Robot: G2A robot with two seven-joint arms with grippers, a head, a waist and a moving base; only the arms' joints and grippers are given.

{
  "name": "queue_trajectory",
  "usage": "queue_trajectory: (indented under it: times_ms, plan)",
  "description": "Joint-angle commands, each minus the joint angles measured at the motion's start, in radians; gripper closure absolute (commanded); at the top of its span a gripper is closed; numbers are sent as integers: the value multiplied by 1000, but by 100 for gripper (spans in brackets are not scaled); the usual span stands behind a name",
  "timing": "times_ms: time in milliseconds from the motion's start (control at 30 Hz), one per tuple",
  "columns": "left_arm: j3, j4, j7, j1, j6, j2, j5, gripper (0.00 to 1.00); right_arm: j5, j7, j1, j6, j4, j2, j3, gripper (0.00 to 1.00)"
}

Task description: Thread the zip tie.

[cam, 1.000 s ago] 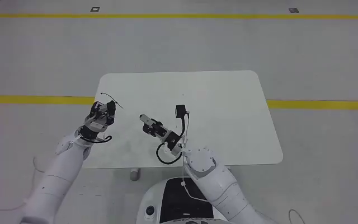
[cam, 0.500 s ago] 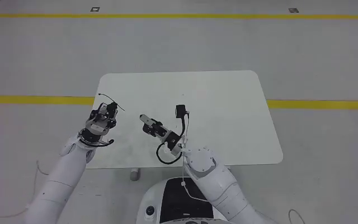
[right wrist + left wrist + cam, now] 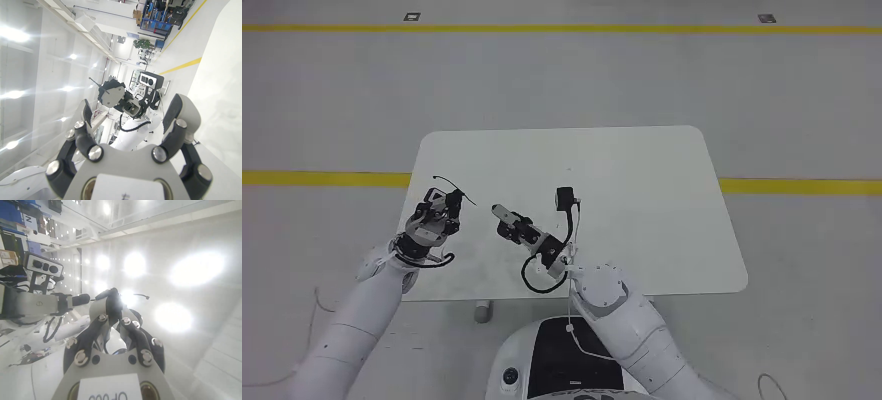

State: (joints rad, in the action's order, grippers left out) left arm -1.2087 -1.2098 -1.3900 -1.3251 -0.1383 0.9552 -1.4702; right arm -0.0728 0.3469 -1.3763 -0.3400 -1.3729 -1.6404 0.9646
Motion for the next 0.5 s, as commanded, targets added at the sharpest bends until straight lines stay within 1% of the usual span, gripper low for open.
queue_trajectory:
  times_ms: [0,100,200,233,267,333,367,467]
  plan:
    - [0,0,0,0,0,0,0,100,0,0,0,0,0,0,0,0]
    - [0,0,0,0,0,0,0,100,56,24,2,17,-7,0,-2,0]
    - [0,0,0,0,0,0,0,100,193,105,26,38,11,-1,6,0]
    - [0,0,0,0,0,0,0,100,255,137,32,46,21,-2,8,0]
    - [0,0,0,0,0,0,0,100,311,181,49,66,36,-2,13,0]
    - [0,0,0,0,0,0,0,100,362,225,73,84,60,-2,15,0]
    - [0,0,0,0,0,0,0,100,411,257,91,101,75,-4,13,0]
    - [0,0,0,0,0,0,0,100,477,282,130,114,121,-10,8,0]
